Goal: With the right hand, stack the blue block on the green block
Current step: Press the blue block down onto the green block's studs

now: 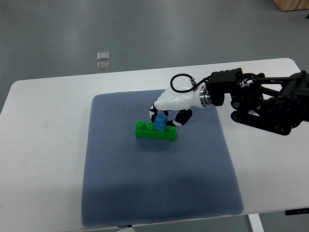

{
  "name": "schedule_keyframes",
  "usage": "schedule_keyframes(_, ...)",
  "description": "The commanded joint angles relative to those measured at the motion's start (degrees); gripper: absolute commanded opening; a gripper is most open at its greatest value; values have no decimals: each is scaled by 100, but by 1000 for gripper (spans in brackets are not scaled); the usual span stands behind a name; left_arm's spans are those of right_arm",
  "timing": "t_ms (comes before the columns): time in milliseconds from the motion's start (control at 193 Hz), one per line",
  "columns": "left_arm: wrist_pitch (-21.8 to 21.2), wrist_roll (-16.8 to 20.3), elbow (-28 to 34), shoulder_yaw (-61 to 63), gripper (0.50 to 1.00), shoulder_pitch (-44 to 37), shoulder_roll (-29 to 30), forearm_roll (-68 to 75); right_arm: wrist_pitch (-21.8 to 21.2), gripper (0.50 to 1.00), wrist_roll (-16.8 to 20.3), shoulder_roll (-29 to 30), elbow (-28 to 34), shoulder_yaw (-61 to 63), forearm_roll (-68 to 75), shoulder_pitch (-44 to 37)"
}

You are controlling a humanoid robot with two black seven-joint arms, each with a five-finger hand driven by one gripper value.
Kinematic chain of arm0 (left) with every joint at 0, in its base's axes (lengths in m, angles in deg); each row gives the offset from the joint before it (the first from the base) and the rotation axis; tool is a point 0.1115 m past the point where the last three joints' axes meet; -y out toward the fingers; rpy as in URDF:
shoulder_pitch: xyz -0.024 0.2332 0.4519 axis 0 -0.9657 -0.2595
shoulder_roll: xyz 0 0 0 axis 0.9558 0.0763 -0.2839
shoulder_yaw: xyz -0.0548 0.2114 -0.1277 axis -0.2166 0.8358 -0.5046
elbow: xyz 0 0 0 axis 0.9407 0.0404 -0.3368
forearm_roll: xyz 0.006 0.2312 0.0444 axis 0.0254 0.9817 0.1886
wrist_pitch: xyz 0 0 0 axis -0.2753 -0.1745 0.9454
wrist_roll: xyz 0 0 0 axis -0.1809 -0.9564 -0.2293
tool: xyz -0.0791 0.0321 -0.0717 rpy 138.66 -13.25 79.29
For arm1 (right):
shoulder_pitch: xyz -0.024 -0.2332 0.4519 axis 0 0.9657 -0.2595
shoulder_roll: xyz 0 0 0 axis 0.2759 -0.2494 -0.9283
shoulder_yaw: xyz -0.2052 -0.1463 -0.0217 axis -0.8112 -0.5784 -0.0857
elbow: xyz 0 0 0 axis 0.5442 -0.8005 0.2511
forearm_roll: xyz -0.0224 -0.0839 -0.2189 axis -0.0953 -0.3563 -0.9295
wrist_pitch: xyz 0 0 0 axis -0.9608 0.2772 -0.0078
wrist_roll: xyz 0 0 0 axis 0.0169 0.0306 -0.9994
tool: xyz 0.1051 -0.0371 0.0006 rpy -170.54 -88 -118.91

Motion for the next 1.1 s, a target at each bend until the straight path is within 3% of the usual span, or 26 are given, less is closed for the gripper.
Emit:
schedule_keyframes(0,-1,0,-2,0,1000,0,0,0,65,513,-8,8,0,-32,-9,15)
schedule_keyframes(633,-1,0,-2,0,1000,0,0,0,188,527,1,219,-220,-137,-26,217)
schedule_keyframes(732,-1,0,-2,0,1000,0,0,0,188,545,1,202,-220,-137,-35,200)
schedule_keyframes(820,-1,0,-2,0,1000,0,0,0,179,592,1,131,-220,-128,-18,129)
schedule_keyframes(1095,-1,0,-2,0,1000,0,0,0,118,637,1,-71,-167,-137,44,-38)
